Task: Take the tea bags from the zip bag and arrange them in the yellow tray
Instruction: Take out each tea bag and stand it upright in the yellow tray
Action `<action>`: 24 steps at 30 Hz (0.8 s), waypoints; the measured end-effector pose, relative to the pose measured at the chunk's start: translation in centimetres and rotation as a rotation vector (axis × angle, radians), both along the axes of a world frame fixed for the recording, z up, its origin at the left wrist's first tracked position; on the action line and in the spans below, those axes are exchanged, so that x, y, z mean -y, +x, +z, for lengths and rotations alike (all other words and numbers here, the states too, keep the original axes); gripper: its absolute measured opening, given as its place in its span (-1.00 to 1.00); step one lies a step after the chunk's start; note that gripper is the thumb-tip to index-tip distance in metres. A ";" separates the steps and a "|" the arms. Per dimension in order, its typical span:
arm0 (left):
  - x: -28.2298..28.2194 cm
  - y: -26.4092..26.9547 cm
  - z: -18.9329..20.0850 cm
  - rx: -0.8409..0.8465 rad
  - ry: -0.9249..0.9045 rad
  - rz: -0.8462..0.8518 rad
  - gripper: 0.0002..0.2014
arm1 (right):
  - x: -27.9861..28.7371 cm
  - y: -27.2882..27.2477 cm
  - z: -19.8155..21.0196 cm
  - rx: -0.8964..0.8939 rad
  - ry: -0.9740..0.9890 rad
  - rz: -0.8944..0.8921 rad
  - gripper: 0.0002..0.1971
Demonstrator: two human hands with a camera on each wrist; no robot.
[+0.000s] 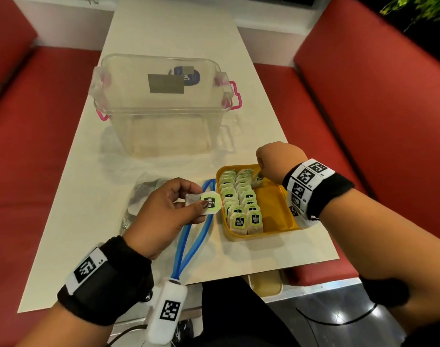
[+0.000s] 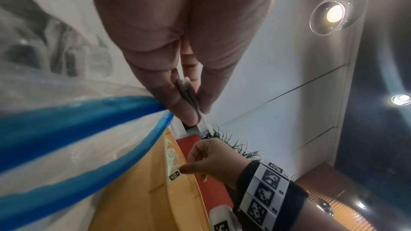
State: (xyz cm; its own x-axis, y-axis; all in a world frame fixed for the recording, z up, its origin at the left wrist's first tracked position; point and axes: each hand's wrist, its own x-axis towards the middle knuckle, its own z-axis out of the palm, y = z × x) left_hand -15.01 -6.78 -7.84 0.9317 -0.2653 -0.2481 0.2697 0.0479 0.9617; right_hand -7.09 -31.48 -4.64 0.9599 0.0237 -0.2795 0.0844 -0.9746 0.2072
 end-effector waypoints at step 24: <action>4.7 1.0 -0.4 0.315 0.395 0.010 -0.78 | 0.1 -3.2 7.6 0.057 0.523 0.103 -0.93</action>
State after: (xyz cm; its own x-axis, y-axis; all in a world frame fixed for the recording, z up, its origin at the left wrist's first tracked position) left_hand -13.97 -11.45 -8.24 0.9796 -0.1983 -0.0339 -0.0353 -0.3352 0.9415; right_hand -10.33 -31.60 2.94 0.9584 0.2408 -0.1529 0.1879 -0.9363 -0.2968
